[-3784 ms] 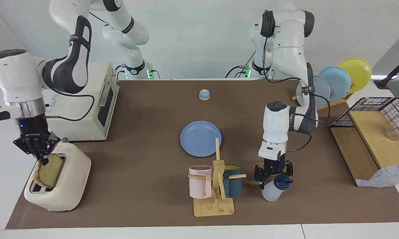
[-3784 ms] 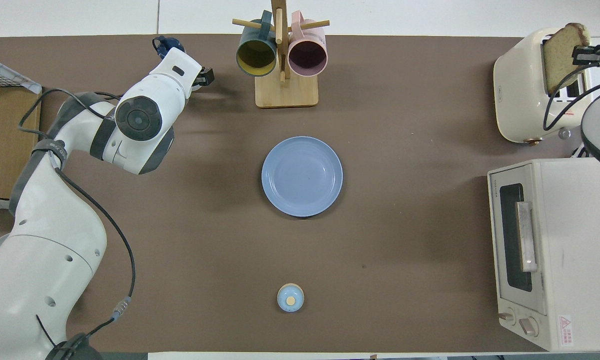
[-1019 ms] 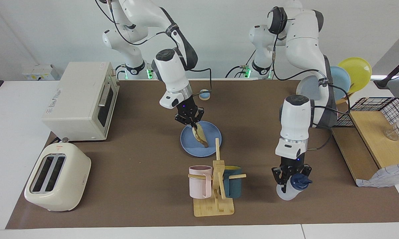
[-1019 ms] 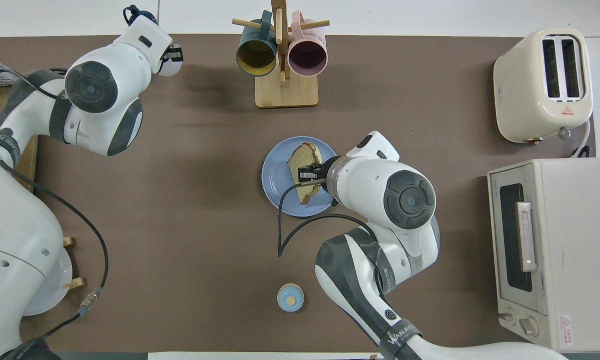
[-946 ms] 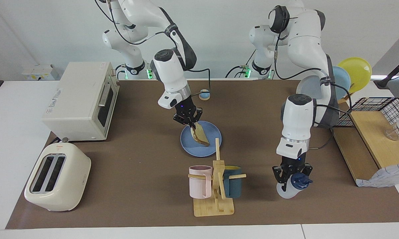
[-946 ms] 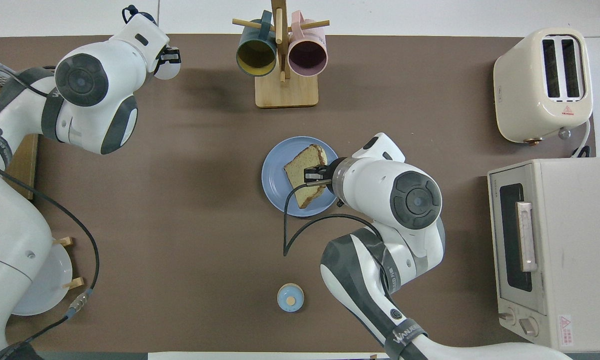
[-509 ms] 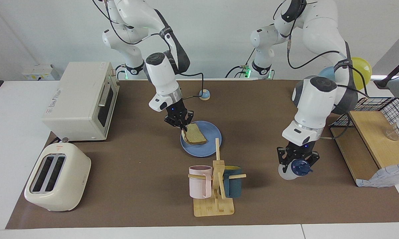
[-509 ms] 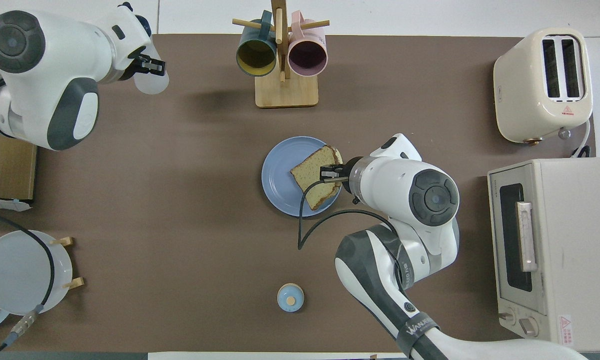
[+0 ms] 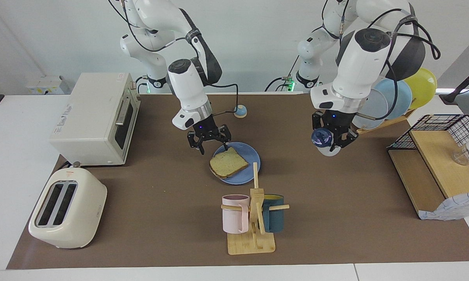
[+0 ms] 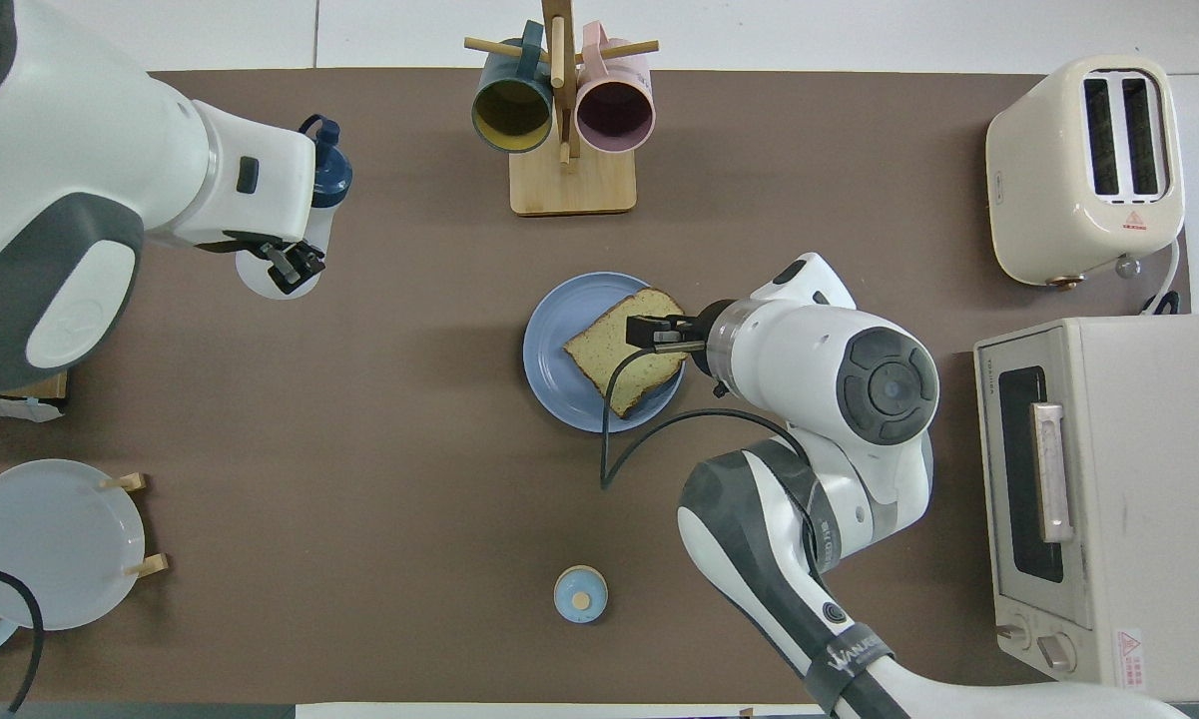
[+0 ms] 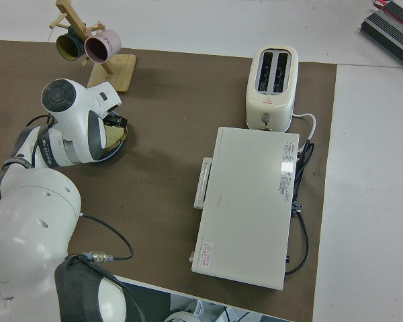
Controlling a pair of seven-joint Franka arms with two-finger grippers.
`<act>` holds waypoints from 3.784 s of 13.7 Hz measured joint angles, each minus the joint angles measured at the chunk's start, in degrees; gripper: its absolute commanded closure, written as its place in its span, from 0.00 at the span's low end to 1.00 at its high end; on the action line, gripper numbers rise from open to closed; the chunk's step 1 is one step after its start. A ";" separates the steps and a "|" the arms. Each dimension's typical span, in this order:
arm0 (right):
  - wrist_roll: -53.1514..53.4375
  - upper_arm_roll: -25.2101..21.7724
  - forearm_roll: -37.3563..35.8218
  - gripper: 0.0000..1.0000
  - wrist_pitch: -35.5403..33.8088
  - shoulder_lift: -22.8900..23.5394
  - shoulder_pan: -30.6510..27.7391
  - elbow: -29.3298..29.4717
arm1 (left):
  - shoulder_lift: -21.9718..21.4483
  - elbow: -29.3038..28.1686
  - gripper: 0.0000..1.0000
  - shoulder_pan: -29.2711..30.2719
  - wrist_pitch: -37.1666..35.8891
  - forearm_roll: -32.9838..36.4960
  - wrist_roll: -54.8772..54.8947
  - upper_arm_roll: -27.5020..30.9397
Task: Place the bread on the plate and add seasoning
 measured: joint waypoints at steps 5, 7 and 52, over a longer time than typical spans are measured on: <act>-0.56 0.07 9.15 0.00 -24.62 0.12 -0.13 14.34 | 0.19 -5.07 1.00 10.44 -10.43 -0.26 15.85 -14.61; -0.68 0.00 14.75 0.00 -29.22 -0.10 -0.75 17.64 | 0.12 -6.78 1.00 10.43 -11.20 -0.27 15.92 -17.76; 20.53 1.19 24.05 1.00 -24.02 -0.86 6.66 29.06 | 0.22 -10.05 1.00 12.41 -5.26 -6.57 11.23 -20.85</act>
